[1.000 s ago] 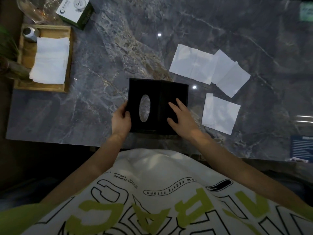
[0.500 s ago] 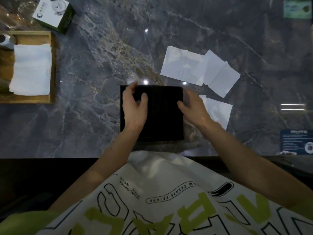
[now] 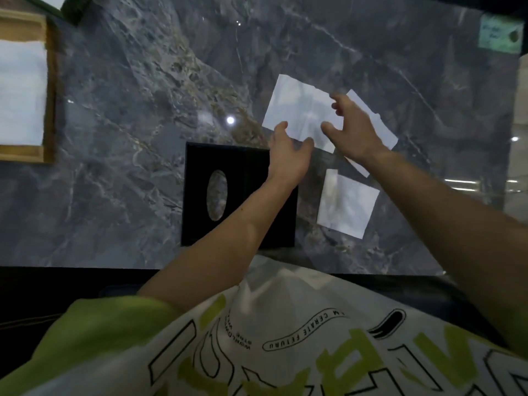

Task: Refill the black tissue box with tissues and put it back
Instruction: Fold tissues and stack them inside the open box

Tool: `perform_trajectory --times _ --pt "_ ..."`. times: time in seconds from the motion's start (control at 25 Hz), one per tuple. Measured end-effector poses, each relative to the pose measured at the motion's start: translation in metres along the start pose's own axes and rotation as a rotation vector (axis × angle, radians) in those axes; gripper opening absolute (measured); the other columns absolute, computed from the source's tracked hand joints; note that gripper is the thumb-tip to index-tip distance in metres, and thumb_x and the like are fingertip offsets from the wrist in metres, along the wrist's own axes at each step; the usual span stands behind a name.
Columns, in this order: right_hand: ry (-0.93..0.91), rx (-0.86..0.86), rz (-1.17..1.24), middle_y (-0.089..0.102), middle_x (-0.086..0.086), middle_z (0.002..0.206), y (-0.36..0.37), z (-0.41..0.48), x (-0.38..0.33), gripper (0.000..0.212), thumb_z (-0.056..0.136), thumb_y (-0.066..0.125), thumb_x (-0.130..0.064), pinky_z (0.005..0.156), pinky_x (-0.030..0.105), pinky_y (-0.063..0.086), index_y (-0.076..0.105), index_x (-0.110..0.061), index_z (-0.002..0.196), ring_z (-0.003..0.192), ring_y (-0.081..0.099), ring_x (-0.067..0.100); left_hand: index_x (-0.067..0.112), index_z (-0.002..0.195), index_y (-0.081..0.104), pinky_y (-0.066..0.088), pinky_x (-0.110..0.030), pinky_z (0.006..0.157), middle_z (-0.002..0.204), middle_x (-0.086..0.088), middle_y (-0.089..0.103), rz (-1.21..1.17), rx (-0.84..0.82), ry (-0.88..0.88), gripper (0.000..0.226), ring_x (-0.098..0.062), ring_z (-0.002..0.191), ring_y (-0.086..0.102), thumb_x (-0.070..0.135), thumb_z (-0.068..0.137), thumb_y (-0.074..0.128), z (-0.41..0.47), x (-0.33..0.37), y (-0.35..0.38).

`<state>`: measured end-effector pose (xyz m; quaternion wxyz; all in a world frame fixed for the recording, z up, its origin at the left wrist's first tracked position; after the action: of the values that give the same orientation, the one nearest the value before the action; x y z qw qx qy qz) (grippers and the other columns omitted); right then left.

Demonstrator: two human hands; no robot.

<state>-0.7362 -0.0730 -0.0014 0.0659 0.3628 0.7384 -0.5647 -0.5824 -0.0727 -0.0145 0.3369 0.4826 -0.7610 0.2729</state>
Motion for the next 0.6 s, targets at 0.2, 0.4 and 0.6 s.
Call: perform_trajectory --times 0.2,0.4,0.6 --pt "-0.103 -0.177 -0.140 0.051 0.017 0.140 -0.007 0.066 0.021 0.053 0.094 0.057 -0.027 0.104 0.037 0.038 0.043 -0.009 0.142 0.129 0.047 0.034 0.008 0.149 0.020 0.039 -0.026 0.088 0.149 -0.014 0.027 -0.060 0.178 -0.131 0.071 -0.026 0.124 0.046 0.025 0.092 0.059 0.017 0.003 0.030" --pt "-0.150 -0.283 -0.175 0.043 0.015 0.149 -0.012 0.118 0.037 0.061 0.094 0.059 -0.027 0.113 0.038 0.035 0.036 -0.013 0.148 0.136 0.043 0.032 0.011 0.150 0.019 0.035 -0.029 0.087 0.150 -0.013 0.024 -0.161 0.333 -0.312 0.071 -0.032 0.127 0.043 0.027 0.092 0.058 0.034 0.001 0.055" --pt "-0.180 -0.347 -0.218 0.057 0.015 0.134 0.001 0.146 0.029 0.050 0.091 0.059 -0.025 0.103 0.040 0.045 0.049 -0.011 0.138 0.121 0.055 0.033 0.010 0.145 0.022 0.045 -0.040 0.099 0.146 -0.014 0.033 -0.441 0.403 -0.472 0.069 -0.032 0.119 0.047 0.025 0.089 0.060 0.060 0.000 0.065"
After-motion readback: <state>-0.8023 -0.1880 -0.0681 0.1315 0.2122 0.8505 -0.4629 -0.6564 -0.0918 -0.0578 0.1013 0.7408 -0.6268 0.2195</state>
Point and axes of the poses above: each hand's wrist, its own z-axis towards the middle knuckle, its own y-axis out of the palm, x = y × z, the point moved 4 cm from there along z, towards the middle knuckle
